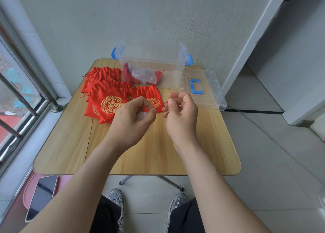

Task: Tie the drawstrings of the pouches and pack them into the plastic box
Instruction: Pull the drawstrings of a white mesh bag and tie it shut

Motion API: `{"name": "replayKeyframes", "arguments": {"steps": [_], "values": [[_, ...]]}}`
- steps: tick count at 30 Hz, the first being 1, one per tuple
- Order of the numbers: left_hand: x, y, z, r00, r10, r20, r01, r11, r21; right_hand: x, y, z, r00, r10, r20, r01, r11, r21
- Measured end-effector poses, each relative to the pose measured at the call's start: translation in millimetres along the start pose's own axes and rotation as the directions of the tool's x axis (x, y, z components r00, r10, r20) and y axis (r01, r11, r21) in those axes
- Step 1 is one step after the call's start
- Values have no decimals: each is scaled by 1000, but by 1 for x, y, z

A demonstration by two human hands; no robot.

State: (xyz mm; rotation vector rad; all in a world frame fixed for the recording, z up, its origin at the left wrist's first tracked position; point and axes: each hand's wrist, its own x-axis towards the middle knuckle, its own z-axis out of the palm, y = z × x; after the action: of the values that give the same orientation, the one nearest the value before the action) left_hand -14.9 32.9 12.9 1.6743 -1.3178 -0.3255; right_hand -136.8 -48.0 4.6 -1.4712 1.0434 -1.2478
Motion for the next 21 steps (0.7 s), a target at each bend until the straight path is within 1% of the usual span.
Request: {"name": "replayKeyframes", "arguments": {"steps": [3, 8, 10, 12, 14, 15, 16, 18, 19, 21], "values": [[0, 1, 1, 1000, 16, 13, -16, 999, 32, 0, -1, 0, 1000, -4, -14, 5, 1000, 18], [2, 1, 4, 1000, 20, 8, -20, 1000, 15, 0, -2, 0, 999, 4, -47, -2, 999, 43], [2, 1, 5, 1000, 13, 1, -13, 1000, 9, 2, -4, -1, 999, 21, -41, -17, 996, 90], [3, -2, 6, 1000, -19, -21, 18, 1000, -11, 3, -5, -3, 998, 60, -12, -58, 986, 156], [4, -5, 8, 994, -89, -58, 85, 994, -73, 5, -3, -6, 997, 78, 30, -82, 982, 173], [4, -6, 9, 988, -134, -76, 125, 985, -122, 6, -1, -7, 996, 76, 49, -82, 986, 148], [5, -8, 10, 979, -180, -94, 162, 971, -174, 6, 2, -8, 996, 66, 63, -71, 994, 85], [6, -10, 12, 957, -259, -133, 220, 942, -252, 6, 6, -9, 994, 23, 103, -12, 994, -105], [7, -12, 12, 945, -289, -150, 242, 931, -274, 5, 6, -9, 990, -5, 138, 32, 980, -195], [10, -15, 12, 924, -336, -183, 274, 915, -297, 1, 8, -7, 969, -39, 245, 115, 945, -306]]}}
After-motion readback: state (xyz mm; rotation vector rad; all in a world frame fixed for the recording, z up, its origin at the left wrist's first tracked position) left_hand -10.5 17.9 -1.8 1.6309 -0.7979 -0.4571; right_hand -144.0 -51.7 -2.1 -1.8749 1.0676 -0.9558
